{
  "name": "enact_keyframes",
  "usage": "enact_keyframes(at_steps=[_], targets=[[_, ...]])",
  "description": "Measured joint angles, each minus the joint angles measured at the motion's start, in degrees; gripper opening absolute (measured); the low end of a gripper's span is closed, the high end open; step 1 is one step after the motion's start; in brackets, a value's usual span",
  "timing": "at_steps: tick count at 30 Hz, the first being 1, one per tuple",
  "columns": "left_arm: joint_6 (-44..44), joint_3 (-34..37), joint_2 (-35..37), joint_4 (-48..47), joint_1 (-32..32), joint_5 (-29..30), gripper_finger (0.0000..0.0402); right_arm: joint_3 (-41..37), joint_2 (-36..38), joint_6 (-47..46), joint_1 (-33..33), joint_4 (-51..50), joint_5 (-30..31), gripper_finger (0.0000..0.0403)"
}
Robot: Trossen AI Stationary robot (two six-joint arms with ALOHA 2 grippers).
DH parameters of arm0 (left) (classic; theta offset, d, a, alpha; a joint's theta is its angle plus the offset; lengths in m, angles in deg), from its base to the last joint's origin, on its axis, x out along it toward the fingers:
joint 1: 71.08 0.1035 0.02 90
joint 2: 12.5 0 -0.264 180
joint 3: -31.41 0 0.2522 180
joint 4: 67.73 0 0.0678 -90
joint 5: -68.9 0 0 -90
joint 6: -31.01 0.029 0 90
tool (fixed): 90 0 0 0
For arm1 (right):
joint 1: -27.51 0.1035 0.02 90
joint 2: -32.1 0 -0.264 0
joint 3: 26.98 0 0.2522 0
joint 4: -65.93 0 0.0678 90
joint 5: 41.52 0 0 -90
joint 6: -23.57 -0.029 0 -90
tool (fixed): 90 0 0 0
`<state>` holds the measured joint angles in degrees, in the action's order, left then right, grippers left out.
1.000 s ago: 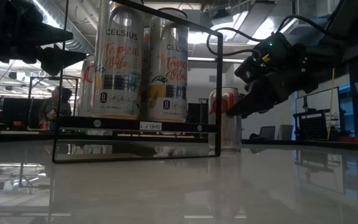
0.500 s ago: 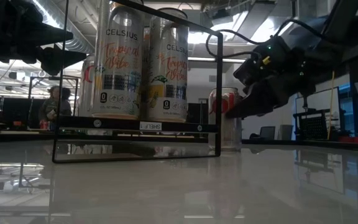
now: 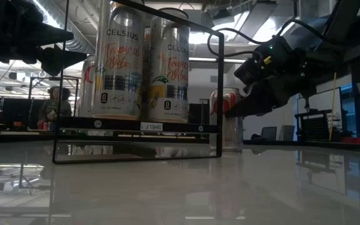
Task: Place canned beverage on shelf
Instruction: Put the red silver soda can on the shelf aligned with the other red silver soda can
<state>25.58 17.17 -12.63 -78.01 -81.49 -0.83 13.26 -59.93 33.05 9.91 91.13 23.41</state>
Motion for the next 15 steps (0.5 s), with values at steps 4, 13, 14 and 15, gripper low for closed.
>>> enact_keyframes(at_steps=[4, 13, 14, 15], targets=[[0.0, -0.01, -0.01, 0.0, 0.02, 0.0, 0.0362, 0.0, 0.0, 0.0, 0.02, -0.02, 0.01, 0.0392], [0.0, 0.0, -0.01, 0.0, 0.01, 0.0, 0.0362, 0.0, -1.04, 0.24, 0.02, 0.49, 0.03, 0.0392], [0.0, -0.01, -0.01, 0.0, 0.01, 0.0, 0.0362, 0.0, -1.57, 0.23, 0.02, 0.63, 0.05, 0.0392], [0.0, -0.01, 0.01, 0.0, 0.01, 0.0, 0.0362, 0.0, -2.22, 0.16, 0.02, 1.41, 0.05, 0.0392]])
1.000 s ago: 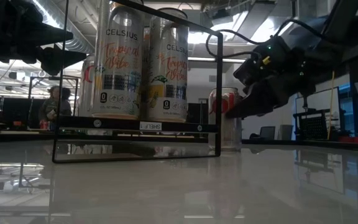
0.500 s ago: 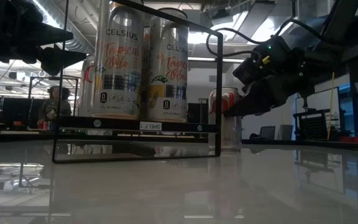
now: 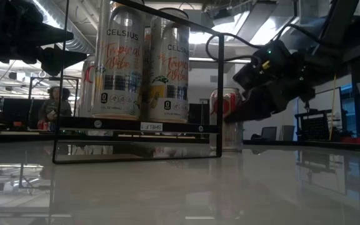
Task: Place canned beverage on shelf
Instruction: Put the red silver soda can on the shelf aligned with the other red silver soda can
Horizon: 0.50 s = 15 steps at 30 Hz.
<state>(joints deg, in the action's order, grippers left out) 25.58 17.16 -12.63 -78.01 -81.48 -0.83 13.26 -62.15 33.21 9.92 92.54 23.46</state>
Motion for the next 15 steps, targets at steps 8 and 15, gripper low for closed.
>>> enact_keyframes(at_steps=[8, 15], targets=[[0.0, 0.0, -0.02, 0.0, 0.0, 0.0, 0.0362, 0.0, -1.5, -0.16, 0.0, 3.08, 0.06, 0.0392], [0.0, 0.0, -0.02, 0.0, -0.01, 0.0, 0.0362, 0.0, -1.5, -0.31, 0.0, 2.66, 0.57, 0.0392]])
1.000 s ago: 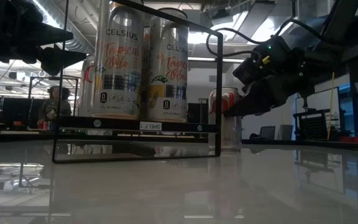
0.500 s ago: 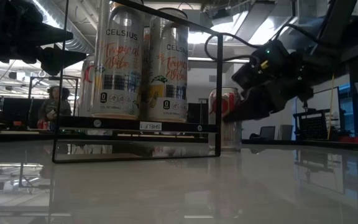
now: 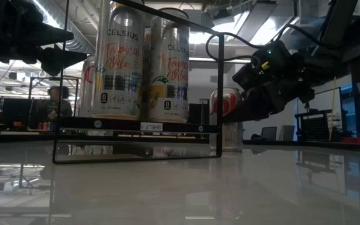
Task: Place canned beverage on shelf
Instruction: Put the red silver soda can on the shelf aligned with the other red silver soda can
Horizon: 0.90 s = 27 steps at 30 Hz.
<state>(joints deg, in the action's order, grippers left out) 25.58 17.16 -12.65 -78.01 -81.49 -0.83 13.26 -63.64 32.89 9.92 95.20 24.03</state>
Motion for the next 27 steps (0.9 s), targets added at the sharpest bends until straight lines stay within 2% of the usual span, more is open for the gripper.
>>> enact_keyframes(at_steps=[9, 20, 27], targets=[[0.0, 0.02, 0.0, 0.0, 0.02, 0.0, 0.0362, 0.0, 0.0, -0.02, 0.0, 0.06, 0.9, 0.0386], [0.01, 0.01, 0.01, 0.0, 0.01, 0.0, 0.0362, 0.0, 0.0, -0.02, -0.02, 0.38, -0.19, 0.0292], [0.0, 0.0, 0.01, -0.01, 0.01, 0.0, 0.0362, 0.04, -0.02, -0.04, -0.07, 0.41, -0.45, 0.0304]])
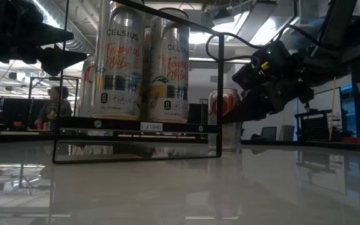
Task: Place canned beverage on shelf
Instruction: Put the red silver soda can on the shelf aligned with the other red silver soda can
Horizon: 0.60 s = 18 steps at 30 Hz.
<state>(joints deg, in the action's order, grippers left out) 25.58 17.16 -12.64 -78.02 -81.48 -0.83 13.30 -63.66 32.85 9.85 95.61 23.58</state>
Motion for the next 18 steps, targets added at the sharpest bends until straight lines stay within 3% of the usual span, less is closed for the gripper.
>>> enact_keyframes(at_steps=[9, 18], targets=[[0.0, 0.0, 0.0, 0.01, 0.01, 0.01, 0.0362, 5.06, -0.09, 0.99, 0.0, -2.3, -0.16, 0.0293], [0.0, 0.0, 0.01, 0.01, 0.0, 0.01, 0.0362, 18.06, -0.09, 7.44, -0.01, -22.31, -0.18, 0.0295]])
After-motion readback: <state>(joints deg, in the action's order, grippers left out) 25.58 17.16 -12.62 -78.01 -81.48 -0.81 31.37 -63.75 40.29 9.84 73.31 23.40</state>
